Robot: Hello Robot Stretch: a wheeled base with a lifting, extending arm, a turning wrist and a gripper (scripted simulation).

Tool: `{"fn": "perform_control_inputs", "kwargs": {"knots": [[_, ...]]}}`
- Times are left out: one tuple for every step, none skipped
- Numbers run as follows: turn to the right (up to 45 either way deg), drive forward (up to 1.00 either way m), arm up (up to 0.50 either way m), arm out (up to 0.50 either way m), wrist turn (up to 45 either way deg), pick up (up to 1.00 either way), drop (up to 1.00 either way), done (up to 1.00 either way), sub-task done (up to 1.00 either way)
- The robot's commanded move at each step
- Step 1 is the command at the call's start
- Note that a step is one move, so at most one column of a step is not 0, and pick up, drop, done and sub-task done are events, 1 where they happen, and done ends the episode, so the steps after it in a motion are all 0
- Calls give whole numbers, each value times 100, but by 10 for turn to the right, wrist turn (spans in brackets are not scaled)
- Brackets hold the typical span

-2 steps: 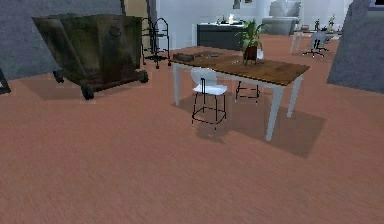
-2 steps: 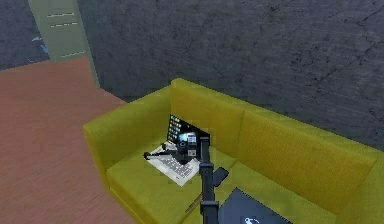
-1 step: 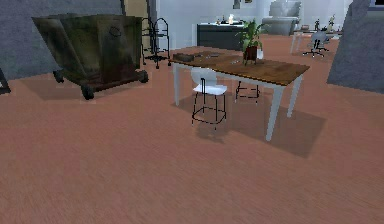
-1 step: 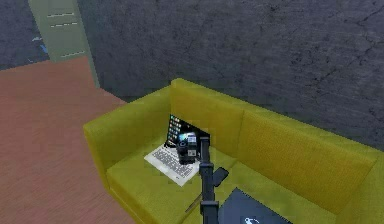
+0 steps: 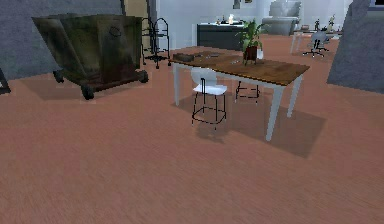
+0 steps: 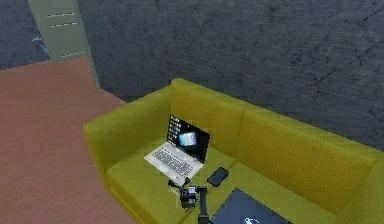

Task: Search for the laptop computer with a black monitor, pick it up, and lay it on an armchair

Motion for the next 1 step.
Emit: {"fn": "perform_control_inputs", "kwargs": {"knots": [[0,0,0,0,0,100,0,0,0]]}}
